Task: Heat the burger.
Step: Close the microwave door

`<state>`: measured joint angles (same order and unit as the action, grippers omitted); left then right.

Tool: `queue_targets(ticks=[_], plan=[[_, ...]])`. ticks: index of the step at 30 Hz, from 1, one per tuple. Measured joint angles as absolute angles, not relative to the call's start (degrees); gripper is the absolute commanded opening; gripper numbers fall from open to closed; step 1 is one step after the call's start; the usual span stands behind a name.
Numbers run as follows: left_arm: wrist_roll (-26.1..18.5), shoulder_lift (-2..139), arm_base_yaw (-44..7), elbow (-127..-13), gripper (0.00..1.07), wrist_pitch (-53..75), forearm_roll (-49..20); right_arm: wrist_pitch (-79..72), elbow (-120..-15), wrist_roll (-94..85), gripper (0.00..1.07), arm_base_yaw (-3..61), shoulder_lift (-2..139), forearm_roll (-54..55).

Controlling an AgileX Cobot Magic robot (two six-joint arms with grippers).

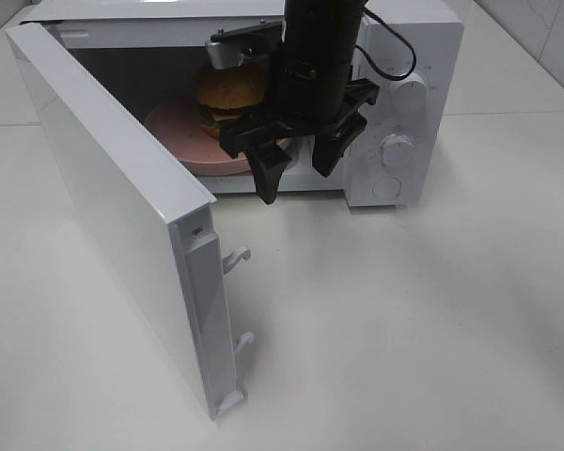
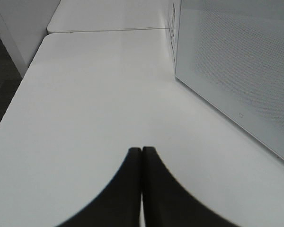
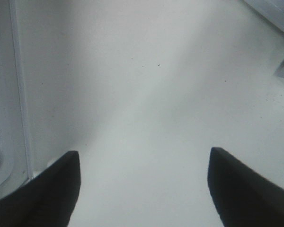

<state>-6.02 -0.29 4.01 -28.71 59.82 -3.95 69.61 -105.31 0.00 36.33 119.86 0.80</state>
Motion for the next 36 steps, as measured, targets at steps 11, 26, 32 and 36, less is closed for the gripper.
queue_targets(ticks=[11,26,32,36], plan=[[-6.02,-0.29,4.01,-28.71,0.00,59.82,-3.95,69.61,-98.84,2.64,0.72,29.85,112.59,0.97],[-6.02,-0.29,4.01,-28.71,0.00,59.82,-3.95,69.67,-82.62,3.21,0.72,7.16,94.25,0.80],[-6.02,-0.29,4.01,-28.71,0.00,59.82,-3.95,69.67,-77.18,4.13,0.71,5.61,87.95,0.00],[-6.02,-0.29,4.01,-28.71,0.00,59.82,-3.95,69.67,-67.67,4.35,0.71,5.61,78.61,0.00]])
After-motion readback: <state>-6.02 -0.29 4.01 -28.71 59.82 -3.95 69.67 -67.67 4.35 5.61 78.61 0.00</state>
